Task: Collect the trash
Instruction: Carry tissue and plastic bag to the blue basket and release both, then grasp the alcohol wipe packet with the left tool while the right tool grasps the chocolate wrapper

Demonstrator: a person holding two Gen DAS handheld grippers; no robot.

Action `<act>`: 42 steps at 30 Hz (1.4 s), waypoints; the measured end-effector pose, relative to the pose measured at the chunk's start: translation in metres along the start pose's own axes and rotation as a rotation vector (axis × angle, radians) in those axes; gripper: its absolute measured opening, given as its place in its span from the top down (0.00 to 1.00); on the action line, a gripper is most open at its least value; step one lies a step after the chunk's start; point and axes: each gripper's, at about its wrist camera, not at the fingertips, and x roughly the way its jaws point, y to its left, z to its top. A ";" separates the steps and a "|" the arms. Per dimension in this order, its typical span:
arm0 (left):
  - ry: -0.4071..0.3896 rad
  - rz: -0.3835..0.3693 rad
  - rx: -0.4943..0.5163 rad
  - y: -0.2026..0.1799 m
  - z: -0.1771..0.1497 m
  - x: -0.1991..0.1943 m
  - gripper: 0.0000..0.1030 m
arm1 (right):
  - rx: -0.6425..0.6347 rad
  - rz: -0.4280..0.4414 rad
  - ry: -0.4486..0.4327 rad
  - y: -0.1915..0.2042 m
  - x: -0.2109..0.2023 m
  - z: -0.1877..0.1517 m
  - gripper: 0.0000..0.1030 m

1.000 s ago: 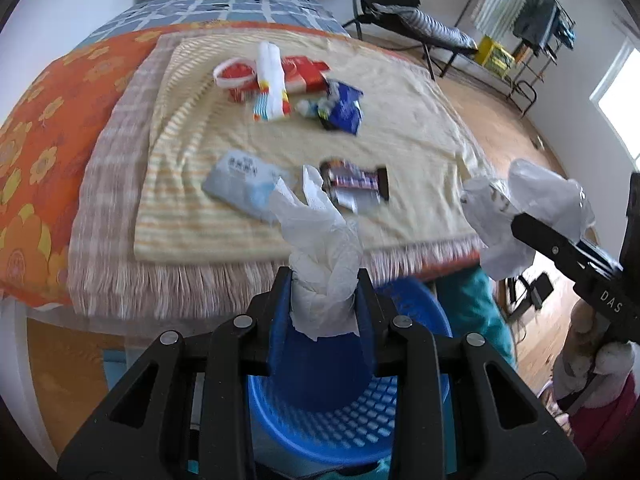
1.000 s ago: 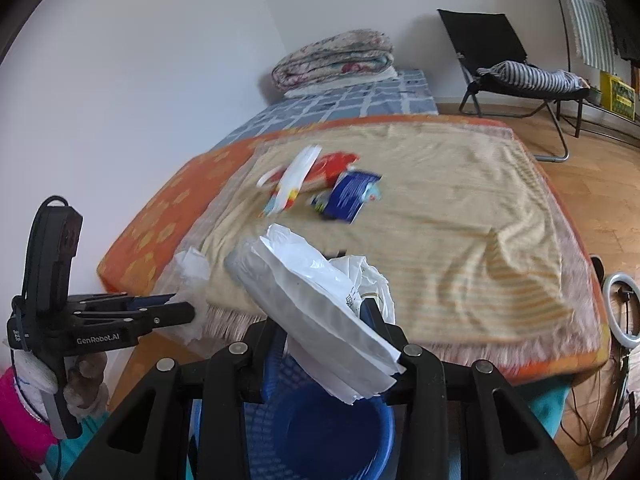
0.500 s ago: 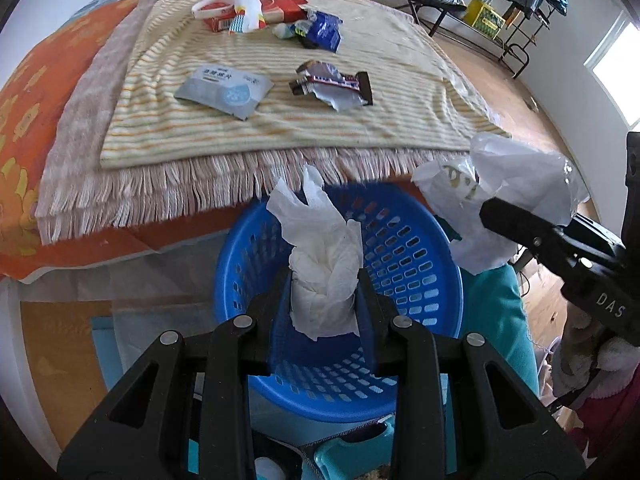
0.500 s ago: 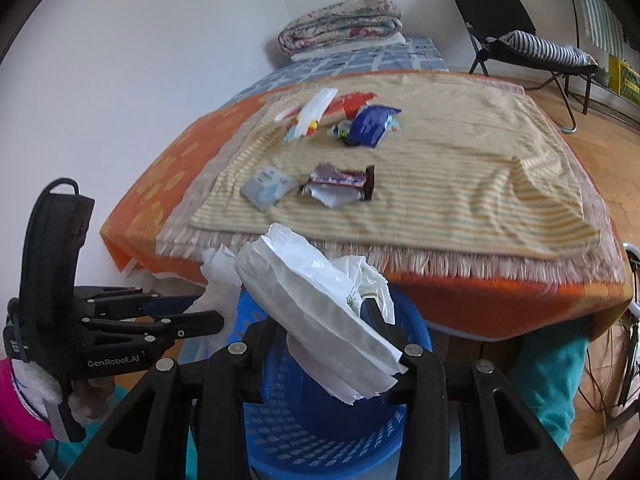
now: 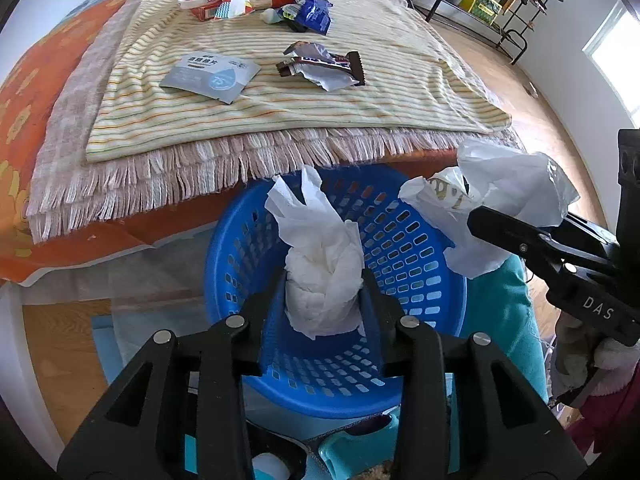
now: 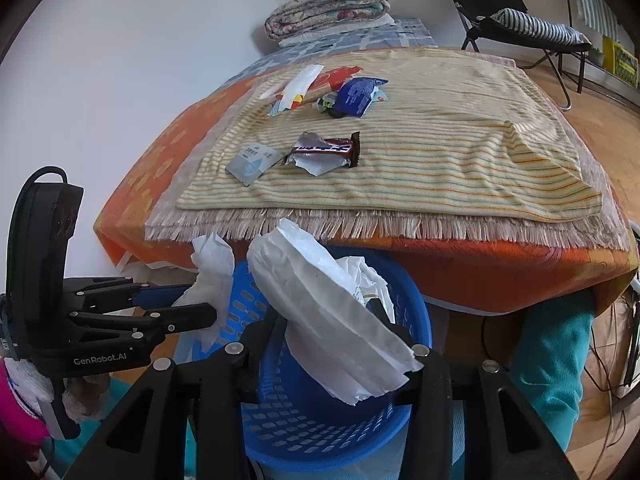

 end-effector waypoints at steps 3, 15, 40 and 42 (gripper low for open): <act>0.005 0.005 -0.002 0.000 0.000 0.002 0.61 | 0.010 0.003 0.006 -0.002 0.001 0.000 0.56; -0.016 0.013 -0.035 0.007 0.005 -0.003 0.48 | 0.022 -0.006 -0.014 -0.005 -0.004 0.004 0.25; -0.113 0.074 -0.147 0.046 0.068 -0.023 0.34 | -0.183 -0.059 -0.068 -0.004 -0.007 0.049 0.10; -0.099 0.070 -0.170 0.051 0.074 -0.020 0.34 | -0.204 -0.059 -0.058 -0.006 -0.004 0.057 0.09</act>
